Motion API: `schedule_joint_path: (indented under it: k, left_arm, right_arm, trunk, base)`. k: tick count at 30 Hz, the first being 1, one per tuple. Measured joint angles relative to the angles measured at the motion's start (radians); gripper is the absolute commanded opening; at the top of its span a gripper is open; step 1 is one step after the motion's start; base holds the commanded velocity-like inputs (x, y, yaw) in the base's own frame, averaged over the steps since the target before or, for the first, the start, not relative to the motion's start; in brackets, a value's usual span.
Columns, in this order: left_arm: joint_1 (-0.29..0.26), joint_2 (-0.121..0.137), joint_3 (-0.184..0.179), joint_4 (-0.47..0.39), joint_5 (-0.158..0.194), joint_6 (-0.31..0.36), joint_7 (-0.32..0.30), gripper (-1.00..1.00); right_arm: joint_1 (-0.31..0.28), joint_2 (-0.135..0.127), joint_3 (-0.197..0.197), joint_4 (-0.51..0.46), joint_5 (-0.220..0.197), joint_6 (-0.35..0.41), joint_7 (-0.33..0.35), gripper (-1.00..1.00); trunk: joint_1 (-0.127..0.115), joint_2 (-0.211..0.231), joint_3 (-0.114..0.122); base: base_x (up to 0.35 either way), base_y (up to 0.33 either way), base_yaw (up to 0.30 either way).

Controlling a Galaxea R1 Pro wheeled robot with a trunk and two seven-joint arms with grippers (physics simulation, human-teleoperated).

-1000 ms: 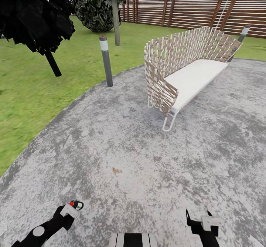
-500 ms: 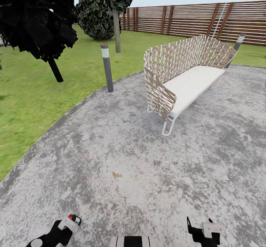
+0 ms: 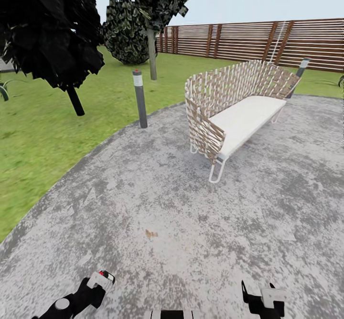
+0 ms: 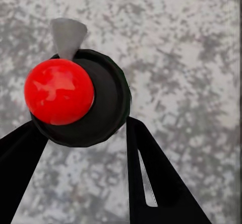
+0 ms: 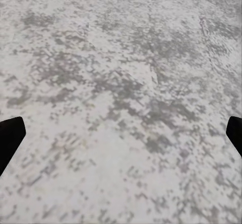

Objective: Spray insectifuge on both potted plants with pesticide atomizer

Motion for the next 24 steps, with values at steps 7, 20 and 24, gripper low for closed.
schedule_joint_path:
  k: [7, 20, 24]
  left_arm:
    - [0.000, -0.007, 0.001, -0.001, 0.003, 0.002, 0.000, -1.00]
    - [0.001, -0.007, 0.001, 0.000, 0.003, 0.003, 0.000, -1.00]
    - [0.001, -0.007, 0.001, 0.000, 0.003, 0.003, 0.000, -1.00]
  right_arm:
    - [0.000, 0.002, 0.001, 0.036, 0.002, 0.000, 0.001, 1.00]
    - [0.000, 0.005, 0.002, 0.054, 0.004, 0.000, 0.000, 1.00]
    - [0.000, 0.006, 0.004, 0.055, 0.004, 0.000, 0.000, 1.00]
  trunk:
    - [-0.003, 0.002, 0.027]
    - [-0.026, 0.038, 0.074]
    - [-0.041, 0.066, 0.086]
  base:
    - [0.000, 0.000, 0.000]
    - [0.000, 0.000, 0.000]
    - [0.000, 0.000, 0.000]
